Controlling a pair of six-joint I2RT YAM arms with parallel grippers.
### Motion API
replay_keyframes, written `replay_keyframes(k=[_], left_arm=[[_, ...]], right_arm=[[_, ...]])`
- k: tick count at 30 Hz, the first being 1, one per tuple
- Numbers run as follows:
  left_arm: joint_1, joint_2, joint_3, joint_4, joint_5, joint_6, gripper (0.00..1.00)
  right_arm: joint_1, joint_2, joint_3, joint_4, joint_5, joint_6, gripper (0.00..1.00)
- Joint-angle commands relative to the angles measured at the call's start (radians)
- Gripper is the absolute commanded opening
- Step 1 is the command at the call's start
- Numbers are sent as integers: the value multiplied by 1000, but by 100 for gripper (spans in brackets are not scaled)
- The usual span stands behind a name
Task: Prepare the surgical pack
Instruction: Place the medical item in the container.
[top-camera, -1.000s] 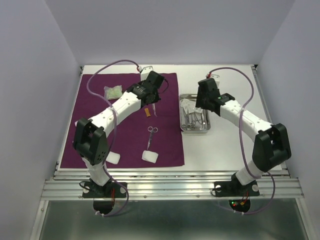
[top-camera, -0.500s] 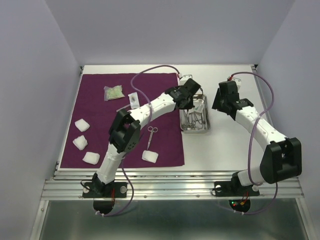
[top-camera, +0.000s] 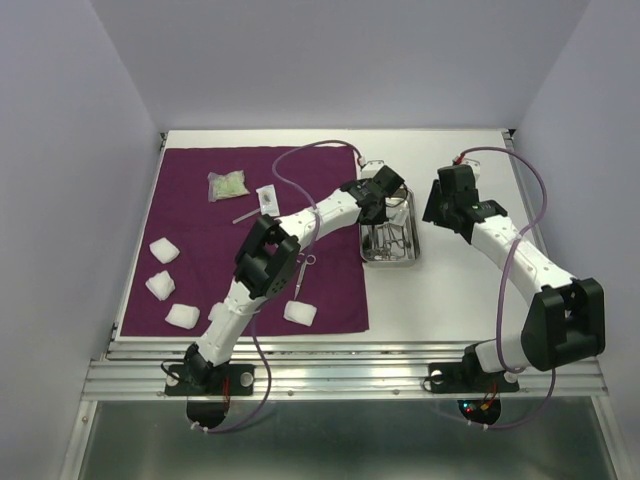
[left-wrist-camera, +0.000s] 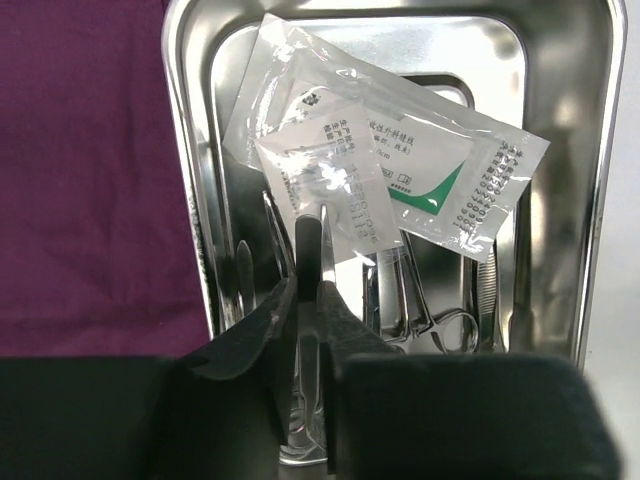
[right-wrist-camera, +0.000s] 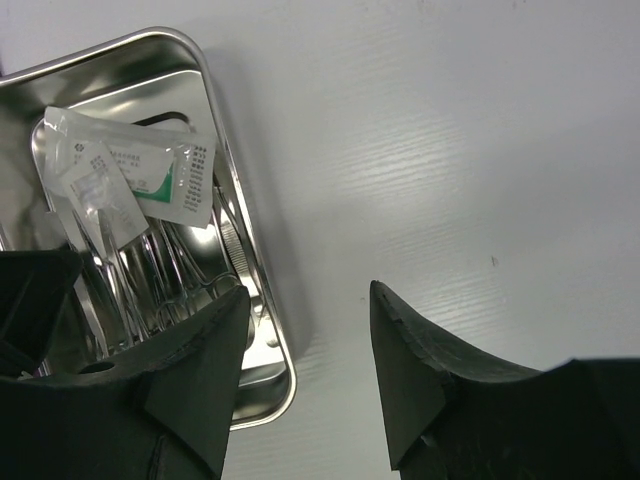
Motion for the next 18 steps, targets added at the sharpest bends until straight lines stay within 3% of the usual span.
replay_keyframes(k=[1, 6, 13, 18], left_arm=[[-1, -42, 9, -12, -45, -14, 27], [-1, -66, -19, -12, -59, -22, 49], [-1, -141, -11, -35, -74, -19, 49], [13, -260, -37, -85, -189, 62, 48]], right_arm=[[-3, -1, 14, 25, -11, -12, 57], [-3, 11, 21, 23, -20, -9, 57], [-3, 8, 23, 23, -29, -9, 57], [-3, 5, 26, 25, -45, -4, 57]])
